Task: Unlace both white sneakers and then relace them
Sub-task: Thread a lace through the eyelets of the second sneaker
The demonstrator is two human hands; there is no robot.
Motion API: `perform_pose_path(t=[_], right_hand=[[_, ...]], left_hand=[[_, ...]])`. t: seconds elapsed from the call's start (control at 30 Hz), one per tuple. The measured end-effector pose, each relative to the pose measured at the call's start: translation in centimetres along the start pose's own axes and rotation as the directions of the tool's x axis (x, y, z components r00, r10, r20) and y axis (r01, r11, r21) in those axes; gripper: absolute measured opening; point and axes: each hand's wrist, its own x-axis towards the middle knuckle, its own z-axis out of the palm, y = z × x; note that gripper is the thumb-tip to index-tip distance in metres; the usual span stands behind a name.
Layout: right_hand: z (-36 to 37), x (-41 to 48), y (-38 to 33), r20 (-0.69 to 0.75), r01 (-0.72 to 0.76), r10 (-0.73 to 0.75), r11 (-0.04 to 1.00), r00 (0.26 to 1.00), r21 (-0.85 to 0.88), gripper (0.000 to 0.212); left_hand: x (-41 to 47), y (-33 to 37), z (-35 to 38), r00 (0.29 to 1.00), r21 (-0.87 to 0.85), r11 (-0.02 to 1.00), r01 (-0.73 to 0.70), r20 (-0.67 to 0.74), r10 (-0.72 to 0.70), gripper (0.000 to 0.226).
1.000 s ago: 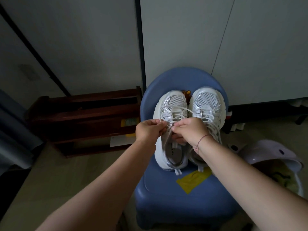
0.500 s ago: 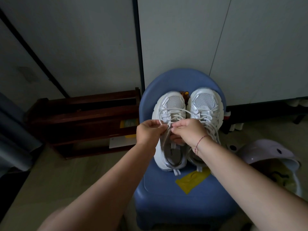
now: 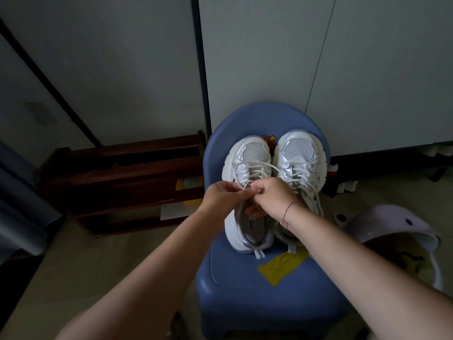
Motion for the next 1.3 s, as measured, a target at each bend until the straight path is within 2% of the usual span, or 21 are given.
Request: perform_pose_path(t=[0.2, 0.27, 0.3, 0.37, 0.47, 0.5, 0.53, 0.57, 0.63, 0.7, 0.73, 0.8, 0.83, 0.93, 1.07, 1.13, 1.2, 1.23, 1.3], right_hand=[[0.6, 0.5, 0.8, -0.055, 0.049, -0.051, 0.999, 0.997, -0.020, 0.025], [-0.1, 0.5, 0.6, -0.032, 0.089, -0.095, 0.984, 0.995, -0.157, 0.026], [-0.5, 0.3, 0.3, 0.017, 0.131, -0.131, 0.956, 0.991, -0.263, 0.028], [-1.3, -0.7, -0.3, 0.231, 0.228, -0.136, 0.867, 0.964, -0.442, 0.033], [-1.8, -2.9, -0.7, 0.568, 0.284, 0.080, 0.804, 0.819, -0.522, 0.028], [-1.9, -3.4, -0.6, 0.621, 0.280, 0.146, 0.797, 0.770, -0.535, 0.024], [-2.0, -3.7, -0.6, 0.634, 0.274, 0.179, 0.791, 0.752, -0.548, 0.020], [-2.2, -3.8, -0.5, 0.613, 0.256, 0.180, 0.793, 0.769, -0.553, 0.016], [-2.6, -3.4, -0.4, 0.486, 0.192, 0.095, 0.841, 0.869, -0.506, 0.013], [-2.8, -2.7, -0.3, 0.267, 0.125, -0.025, 0.923, 0.963, -0.363, 0.010], [-2.8, -2.4, -0.2, 0.159, 0.099, -0.057, 0.957, 0.986, -0.273, 0.010], [-2.1, -1.6, 0.0, 0.026, 0.070, -0.067, 0.984, 0.997, -0.165, 0.012], [-1.6, -1.3, 0.1, -0.001, 0.065, -0.066, 0.983, 0.998, -0.170, 0.016], [0.1, -0.5, 0.5, -0.047, 0.063, -0.077, 0.967, 0.996, -0.247, 0.029], [0.7, 0.0, 0.9, -0.071, 0.070, -0.100, 0.939, 0.992, -0.338, 0.026], [0.3, -0.3, 0.8, 0.002, 0.105, -0.112, 0.925, 0.994, -0.365, 0.027], [-0.1, -1.3, 0.3, 0.205, 0.125, -0.053, 0.926, 0.977, -0.356, 0.027], [-0.3, -1.9, -0.1, 0.338, 0.123, 0.005, 0.926, 0.941, -0.356, 0.025], [-0.9, -3.0, -0.6, 0.553, 0.115, 0.137, 0.911, 0.822, -0.397, 0.021]], left_hand=[[0.0, -0.2, -0.4, 0.993, 0.059, 0.996, -0.067, -0.088, 0.072, 0.023], [-0.1, -0.4, -0.6, 0.989, 0.046, 0.996, -0.080, -0.120, 0.085, 0.020], [0.0, -0.5, -0.7, 0.987, 0.044, 0.996, -0.083, -0.136, 0.089, 0.020], [0.1, -0.6, -0.9, 0.985, 0.016, 0.996, -0.083, -0.152, 0.084, 0.021], [-0.1, -0.3, -0.9, 0.988, -0.061, 0.997, -0.054, -0.145, 0.045, 0.018], [-0.2, -0.3, -0.9, 0.990, -0.076, 0.996, -0.047, -0.135, 0.037, 0.017], [-0.2, -0.2, -0.9, 0.991, -0.086, 0.995, -0.044, -0.127, 0.032, 0.016], [-0.2, -0.2, -0.9, 0.992, -0.093, 0.995, -0.042, -0.123, 0.030, 0.016], [-0.2, -0.2, -0.9, 0.993, -0.103, 0.994, -0.037, -0.118, 0.024, 0.015], [-0.3, -0.1, -0.8, 0.993, -0.108, 0.994, -0.031, -0.114, 0.019, 0.015], [-0.4, -0.1, -0.8, 0.993, -0.109, 0.994, -0.033, -0.114, 0.020, 0.015], [-0.4, -0.1, -0.8, 0.993, -0.111, 0.993, -0.038, -0.113, 0.026, 0.014], [-0.5, -0.1, -0.8, 0.994, -0.113, 0.993, -0.039, -0.111, 0.027, 0.014], [-0.7, -0.2, -0.7, 0.994, -0.125, 0.991, -0.048, -0.100, 0.035, 0.014], [-0.5, -0.4, -0.7, 0.993, -0.101, 0.993, -0.058, -0.111, 0.047, 0.017], [-0.4, -0.5, -0.6, 0.992, -0.102, 0.993, -0.058, -0.114, 0.046, 0.018], [-0.4, -0.5, -0.5, 0.993, -0.114, 0.992, -0.056, -0.112, 0.044, 0.014], [-0.4, -0.5, -0.5, 0.994, -0.124, 0.991, -0.054, -0.106, 0.041, 0.012], [-0.4, -0.3, -0.6, 0.995, -0.137, 0.990, -0.045, -0.094, 0.032, 0.012]])
